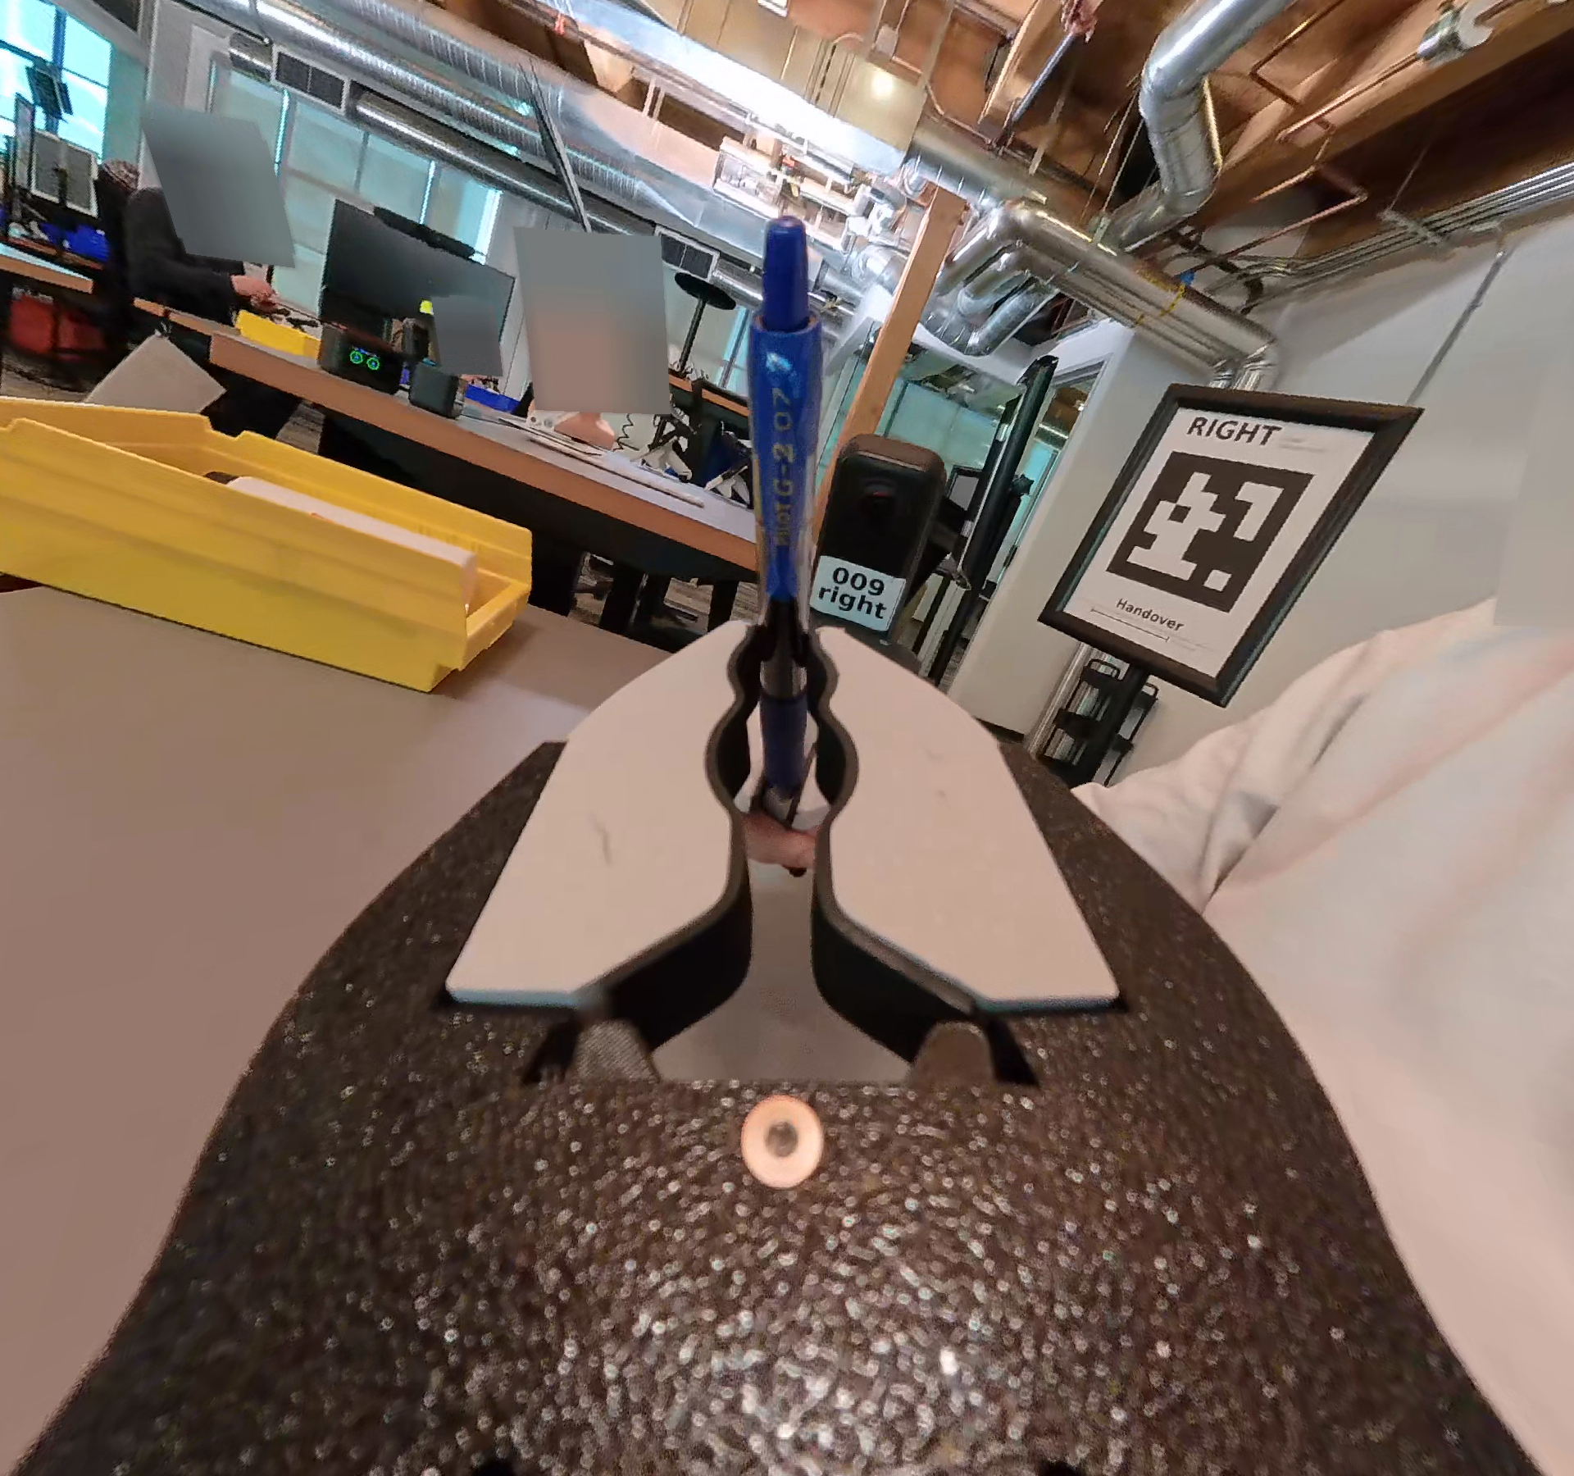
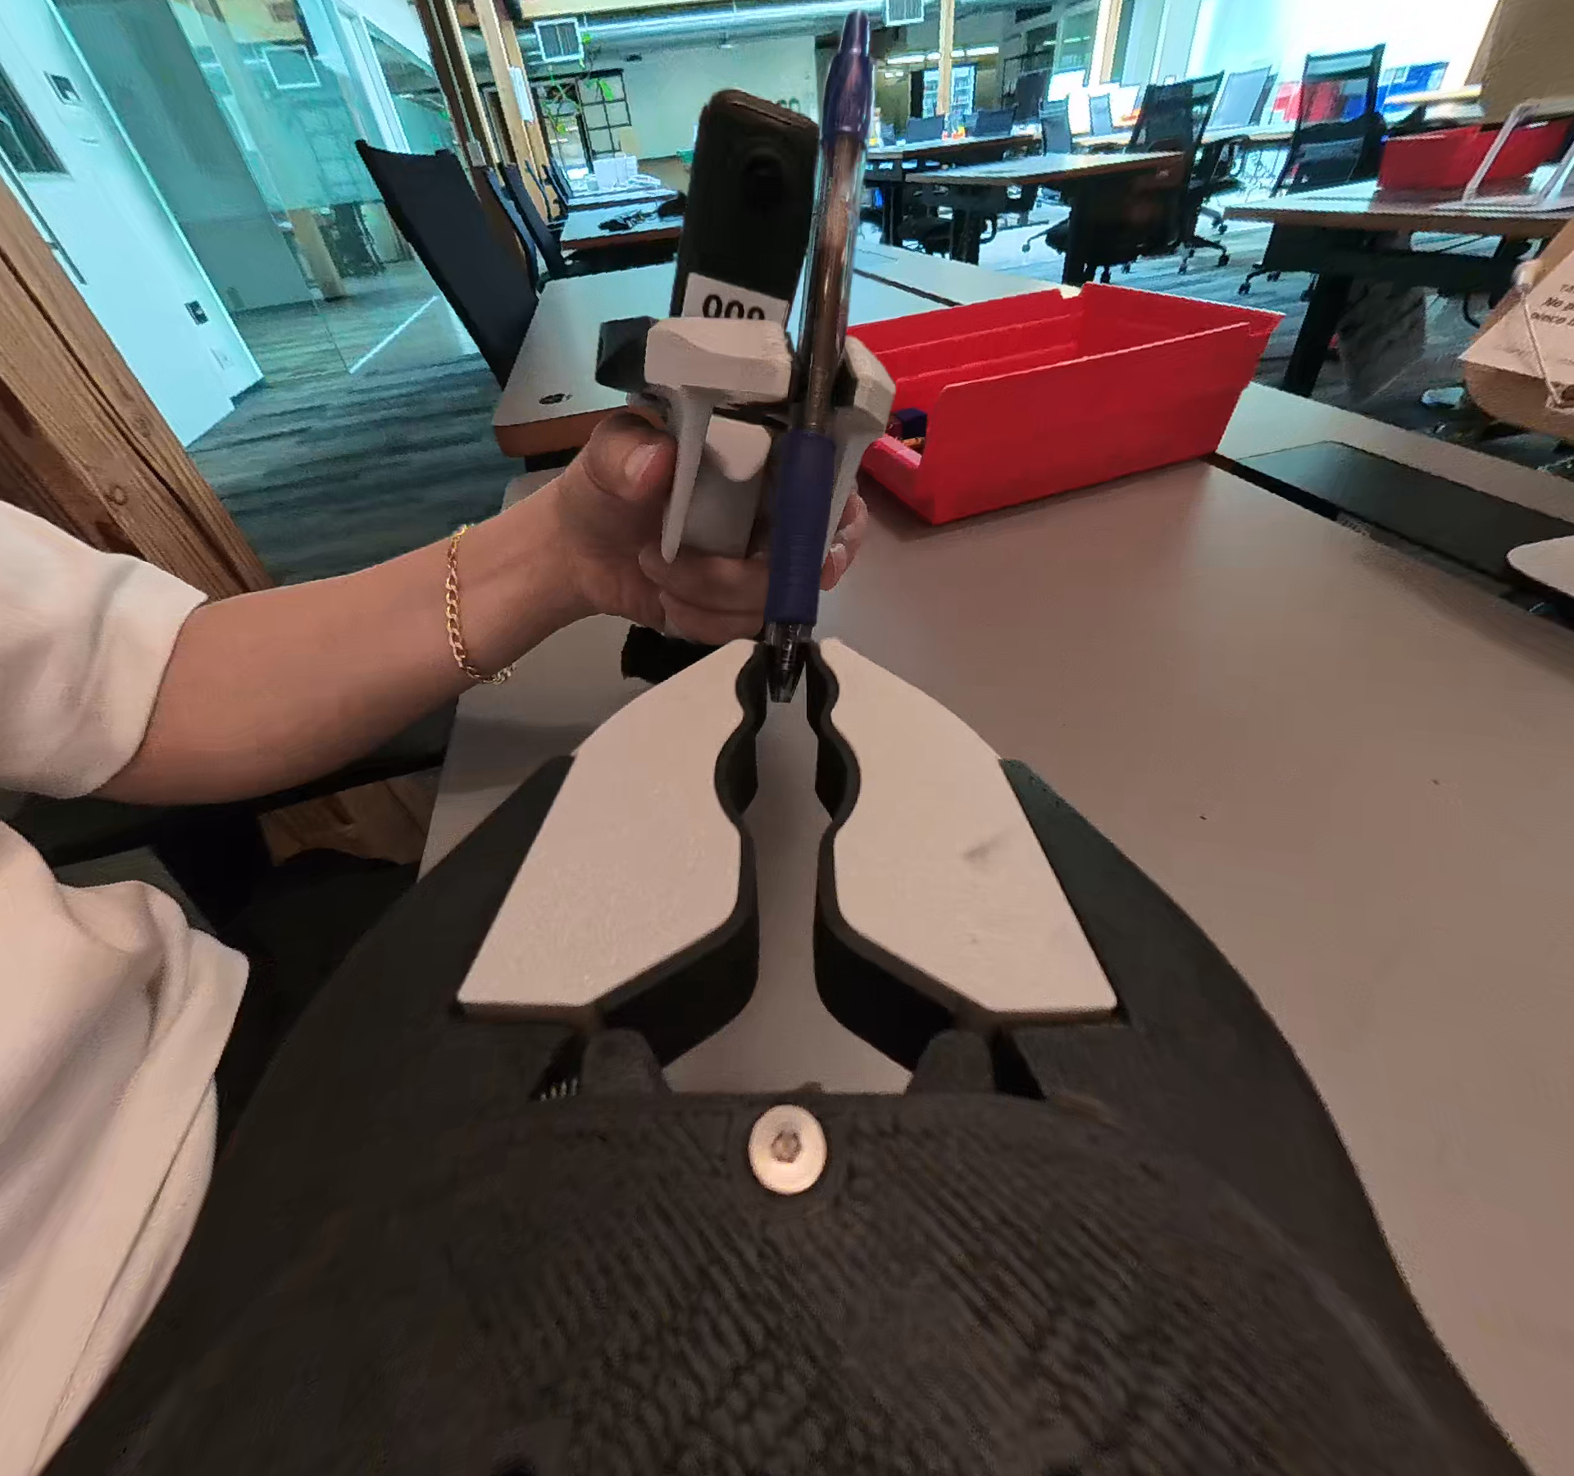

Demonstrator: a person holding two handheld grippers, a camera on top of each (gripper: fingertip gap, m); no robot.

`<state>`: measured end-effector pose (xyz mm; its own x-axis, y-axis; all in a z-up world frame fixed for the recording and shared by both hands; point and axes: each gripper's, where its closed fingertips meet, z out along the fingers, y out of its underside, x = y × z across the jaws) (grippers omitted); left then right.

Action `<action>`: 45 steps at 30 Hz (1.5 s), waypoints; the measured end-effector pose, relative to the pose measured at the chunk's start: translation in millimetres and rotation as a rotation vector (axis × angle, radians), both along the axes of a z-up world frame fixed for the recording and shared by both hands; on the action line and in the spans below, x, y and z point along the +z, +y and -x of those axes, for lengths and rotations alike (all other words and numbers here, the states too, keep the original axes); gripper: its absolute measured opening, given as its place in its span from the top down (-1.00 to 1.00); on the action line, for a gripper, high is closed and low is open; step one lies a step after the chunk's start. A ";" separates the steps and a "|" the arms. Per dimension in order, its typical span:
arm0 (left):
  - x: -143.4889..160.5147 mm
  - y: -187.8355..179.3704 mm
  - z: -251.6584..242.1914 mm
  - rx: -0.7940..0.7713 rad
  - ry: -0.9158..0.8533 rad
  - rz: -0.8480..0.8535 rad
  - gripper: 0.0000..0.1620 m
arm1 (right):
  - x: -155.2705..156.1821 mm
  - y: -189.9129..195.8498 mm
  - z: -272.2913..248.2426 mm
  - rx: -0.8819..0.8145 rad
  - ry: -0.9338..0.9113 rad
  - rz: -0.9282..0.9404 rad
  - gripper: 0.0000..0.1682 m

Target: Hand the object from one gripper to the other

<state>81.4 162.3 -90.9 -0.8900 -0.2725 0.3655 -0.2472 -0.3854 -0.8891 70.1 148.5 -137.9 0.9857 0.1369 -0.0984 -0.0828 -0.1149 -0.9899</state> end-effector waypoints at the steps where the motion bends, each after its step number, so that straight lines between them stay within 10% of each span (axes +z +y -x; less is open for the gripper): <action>1: 0.2 0.0 -0.1 0.001 -0.002 0.003 0.89 | -0.6 0.6 0.6 0.003 -0.003 0.004 0.90; 14: -42.3 17.9 -1.7 0.219 -0.081 -0.620 0.49 | -15.4 -34.3 -23.1 -0.044 -0.400 0.236 0.91; 24: -62.3 3.5 19.5 0.015 -0.023 -0.682 0.84 | -27.3 -38.3 -15.5 0.028 -0.482 0.288 0.91; 30: -52.3 0.5 15.3 0.041 -0.099 -0.625 0.89 | -18.1 -38.5 -25.7 -0.023 -0.412 0.206 0.90; 35: -12.8 13.6 -1.7 0.174 -0.155 -0.292 0.89 | 6.4 -39.7 -46.6 -0.107 -0.111 -0.003 0.40; 40: 5.8 5.8 -9.1 0.160 -0.153 0.064 0.89 | 59.1 -34.3 -45.7 -0.116 0.247 -0.428 0.39; 45: -7.0 -23.4 -11.2 0.097 -0.130 0.127 0.89 | 62.4 -25.7 -30.9 -0.115 0.211 -0.476 0.54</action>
